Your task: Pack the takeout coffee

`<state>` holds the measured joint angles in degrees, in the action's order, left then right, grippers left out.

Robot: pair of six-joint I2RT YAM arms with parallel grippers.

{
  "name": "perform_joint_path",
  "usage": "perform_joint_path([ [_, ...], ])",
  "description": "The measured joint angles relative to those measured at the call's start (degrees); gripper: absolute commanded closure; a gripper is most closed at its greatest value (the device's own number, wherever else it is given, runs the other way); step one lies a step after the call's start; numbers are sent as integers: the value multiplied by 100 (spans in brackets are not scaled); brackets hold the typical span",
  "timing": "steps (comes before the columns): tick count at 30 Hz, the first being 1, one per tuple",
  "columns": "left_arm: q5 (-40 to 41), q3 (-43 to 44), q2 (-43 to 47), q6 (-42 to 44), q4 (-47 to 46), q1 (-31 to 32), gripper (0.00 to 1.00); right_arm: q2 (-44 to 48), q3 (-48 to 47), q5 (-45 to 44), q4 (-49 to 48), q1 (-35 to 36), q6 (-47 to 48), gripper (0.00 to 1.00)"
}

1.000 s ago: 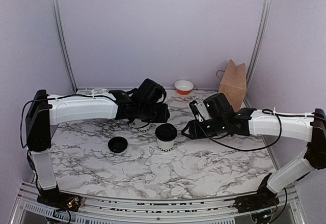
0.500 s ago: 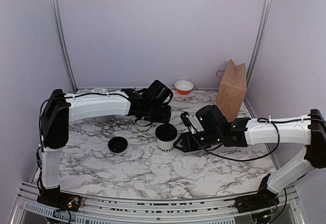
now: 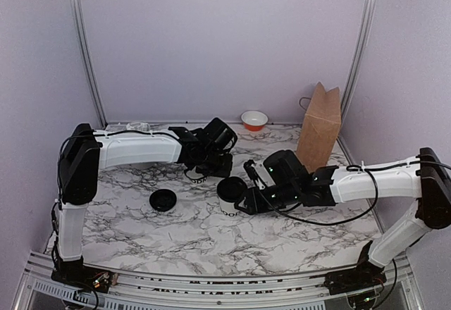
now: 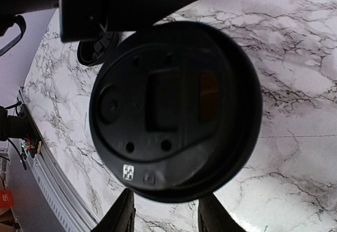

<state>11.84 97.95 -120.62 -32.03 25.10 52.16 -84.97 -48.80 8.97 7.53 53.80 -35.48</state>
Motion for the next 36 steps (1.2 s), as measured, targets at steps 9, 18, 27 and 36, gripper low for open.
perform_joint_path([
  [9, -22, -737, 393, -227, -66, 44, 64, -44, 0, 33, 24, 4, -13, 61],
  [18, -37, -1318, 861, -433, -264, 240, 64, -17, 2, -109, 238, -9, 35, 61],
  [27, -85, -1707, 968, -636, -487, 439, 64, 498, 378, -210, 514, -348, 107, 61],
  [36, -160, -1823, 1071, -791, -710, 667, 64, 1049, 623, -203, 664, -861, 120, 60],
])
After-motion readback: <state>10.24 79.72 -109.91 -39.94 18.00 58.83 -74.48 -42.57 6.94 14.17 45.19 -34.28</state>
